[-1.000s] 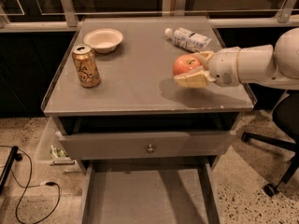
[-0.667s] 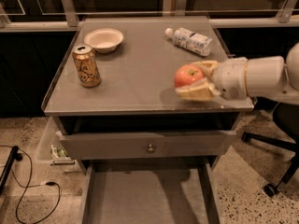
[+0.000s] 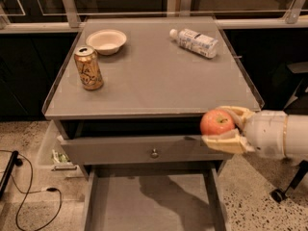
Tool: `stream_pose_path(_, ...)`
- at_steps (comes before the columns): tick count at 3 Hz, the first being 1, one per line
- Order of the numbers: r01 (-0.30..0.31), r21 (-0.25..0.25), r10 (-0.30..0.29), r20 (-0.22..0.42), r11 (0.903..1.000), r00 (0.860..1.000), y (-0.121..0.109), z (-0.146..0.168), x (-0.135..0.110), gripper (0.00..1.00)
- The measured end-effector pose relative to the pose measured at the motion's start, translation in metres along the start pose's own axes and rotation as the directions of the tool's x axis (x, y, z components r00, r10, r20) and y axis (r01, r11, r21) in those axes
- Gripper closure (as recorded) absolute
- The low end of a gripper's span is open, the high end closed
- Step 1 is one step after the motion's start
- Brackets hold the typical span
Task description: Place apple into middle drawer
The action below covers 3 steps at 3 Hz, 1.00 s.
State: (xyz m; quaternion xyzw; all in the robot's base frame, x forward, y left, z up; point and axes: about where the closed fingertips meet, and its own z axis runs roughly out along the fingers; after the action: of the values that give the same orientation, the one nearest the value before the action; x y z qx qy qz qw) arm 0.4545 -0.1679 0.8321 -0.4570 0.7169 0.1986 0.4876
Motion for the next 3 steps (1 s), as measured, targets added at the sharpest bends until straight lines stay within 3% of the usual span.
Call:
stream_pose_path(1, -0.053, 0.014, 0.054, -0.075, 0.9985, 0.996, 0.0113, -0.0046, 0.0636, 1.0)
stream_pose_path(3, -0.043, 0.003, 0.044, -0.089, 0.9991, 0.995, 0.0147, -0.0014, 0.0666, 1.0)
